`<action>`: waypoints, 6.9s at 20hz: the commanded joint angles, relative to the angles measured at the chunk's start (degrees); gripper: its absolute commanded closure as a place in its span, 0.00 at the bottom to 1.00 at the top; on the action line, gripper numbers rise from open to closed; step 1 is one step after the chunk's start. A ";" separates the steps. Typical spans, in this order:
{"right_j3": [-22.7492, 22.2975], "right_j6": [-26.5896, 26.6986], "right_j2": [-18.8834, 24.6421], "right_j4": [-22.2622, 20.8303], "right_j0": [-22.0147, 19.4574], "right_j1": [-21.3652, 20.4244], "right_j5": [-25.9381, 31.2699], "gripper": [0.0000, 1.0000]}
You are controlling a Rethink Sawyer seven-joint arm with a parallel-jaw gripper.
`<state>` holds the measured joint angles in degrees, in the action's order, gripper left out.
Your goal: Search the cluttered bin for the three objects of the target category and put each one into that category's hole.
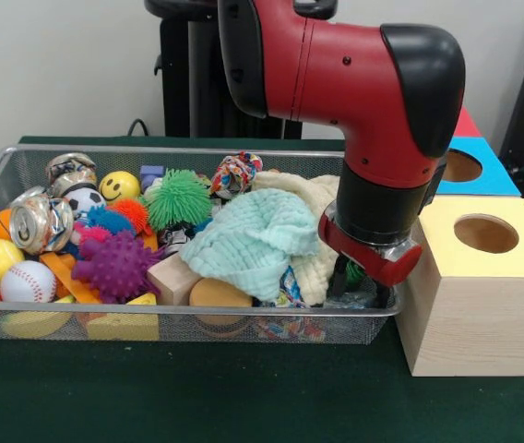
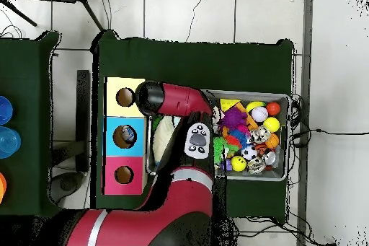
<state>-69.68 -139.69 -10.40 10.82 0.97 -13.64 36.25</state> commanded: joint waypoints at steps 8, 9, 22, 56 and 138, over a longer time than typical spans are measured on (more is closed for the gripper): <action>5.54 -9.47 2.16 2.18 -0.98 6.39 -8.39 0.00; 5.59 -9.21 2.27 2.14 -1.11 6.41 -8.57 0.00; 4.93 -7.65 2.46 1.54 -1.30 5.26 -7.40 0.00; 4.80 -4.33 2.23 -0.35 -1.43 4.17 -3.46 1.00; -10.32 -2.15 2.23 -0.31 -1.63 -17.60 14.24 1.00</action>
<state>-75.94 -139.69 -11.36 10.74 0.82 -28.97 41.22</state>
